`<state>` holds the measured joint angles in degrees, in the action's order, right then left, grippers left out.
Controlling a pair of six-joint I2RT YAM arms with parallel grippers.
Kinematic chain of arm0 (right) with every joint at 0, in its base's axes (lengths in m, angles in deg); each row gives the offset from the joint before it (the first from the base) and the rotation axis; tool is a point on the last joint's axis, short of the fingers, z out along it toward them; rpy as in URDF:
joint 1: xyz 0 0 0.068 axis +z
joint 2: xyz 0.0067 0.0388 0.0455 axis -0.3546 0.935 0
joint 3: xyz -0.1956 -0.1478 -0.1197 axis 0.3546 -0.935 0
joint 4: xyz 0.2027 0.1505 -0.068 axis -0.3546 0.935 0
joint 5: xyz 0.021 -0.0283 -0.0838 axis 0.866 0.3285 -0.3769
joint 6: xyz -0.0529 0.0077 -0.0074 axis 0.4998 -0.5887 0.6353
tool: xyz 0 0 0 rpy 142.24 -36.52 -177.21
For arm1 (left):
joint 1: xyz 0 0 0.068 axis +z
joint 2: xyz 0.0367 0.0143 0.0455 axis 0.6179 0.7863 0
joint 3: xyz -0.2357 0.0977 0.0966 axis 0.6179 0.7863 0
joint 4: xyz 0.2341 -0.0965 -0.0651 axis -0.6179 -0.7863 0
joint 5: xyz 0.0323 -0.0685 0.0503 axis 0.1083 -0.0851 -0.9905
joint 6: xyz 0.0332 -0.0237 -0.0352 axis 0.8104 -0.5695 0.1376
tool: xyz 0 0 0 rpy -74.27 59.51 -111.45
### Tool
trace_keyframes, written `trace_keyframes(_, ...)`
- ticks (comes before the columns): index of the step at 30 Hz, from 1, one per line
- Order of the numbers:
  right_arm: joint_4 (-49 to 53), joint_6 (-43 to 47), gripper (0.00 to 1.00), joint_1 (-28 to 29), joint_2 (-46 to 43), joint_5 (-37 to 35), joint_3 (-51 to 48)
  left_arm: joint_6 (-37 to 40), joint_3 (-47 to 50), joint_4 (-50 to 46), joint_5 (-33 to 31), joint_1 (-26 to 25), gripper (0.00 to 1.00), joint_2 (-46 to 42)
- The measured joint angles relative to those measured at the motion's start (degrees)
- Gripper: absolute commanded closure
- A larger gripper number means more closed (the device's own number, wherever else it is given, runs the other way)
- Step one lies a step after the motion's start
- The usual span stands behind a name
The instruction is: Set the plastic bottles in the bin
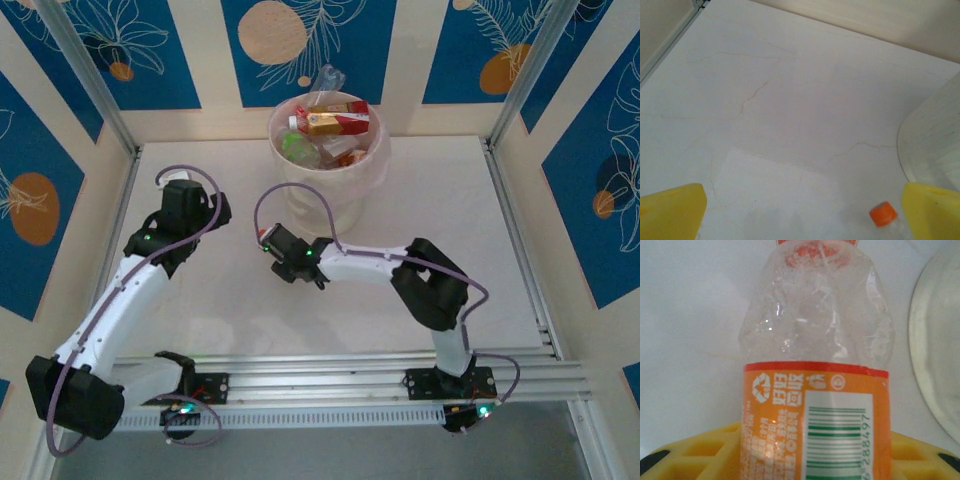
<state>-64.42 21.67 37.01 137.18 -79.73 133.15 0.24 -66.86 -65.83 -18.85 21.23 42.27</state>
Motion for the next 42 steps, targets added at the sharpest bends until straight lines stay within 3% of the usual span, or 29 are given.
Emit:
trace_keyframes(9, 5.88, 5.86, 0.64, 2.54, -20.81, 0.17, 0.37, -0.68, -0.04, 0.0, -0.17, 0.17, 0.0, -3.5)
trace_keyframes(13, 7.69, 10.03, 0.64, 0.11, -28.5, 2.84, 4.17, -0.68, -0.07, 0.42, 0.24, 0.22, 0.0, -4.33)
trace_keyframes(17, 7.39, 14.91, 0.65, -5.86, -32.5, 6.99, 8.26, -0.63, -0.85, 0.98, 2.49, 0.24, 0.01, -4.28)
trace_keyframes(26, 8.37, 22.67, 0.65, -21.88, -29.35, 19.82, 14.43, -0.63, -3.43, 3.26, 7.3, 0.26, 0.0, -3.54)
trace_keyframes(42, 9.97, 33.27, 0.62, -33.88, -13.92, 29.66, 25.05, -0.57, -6.25, 3.21, 7.78, 0.28, 0.01, -1.27)
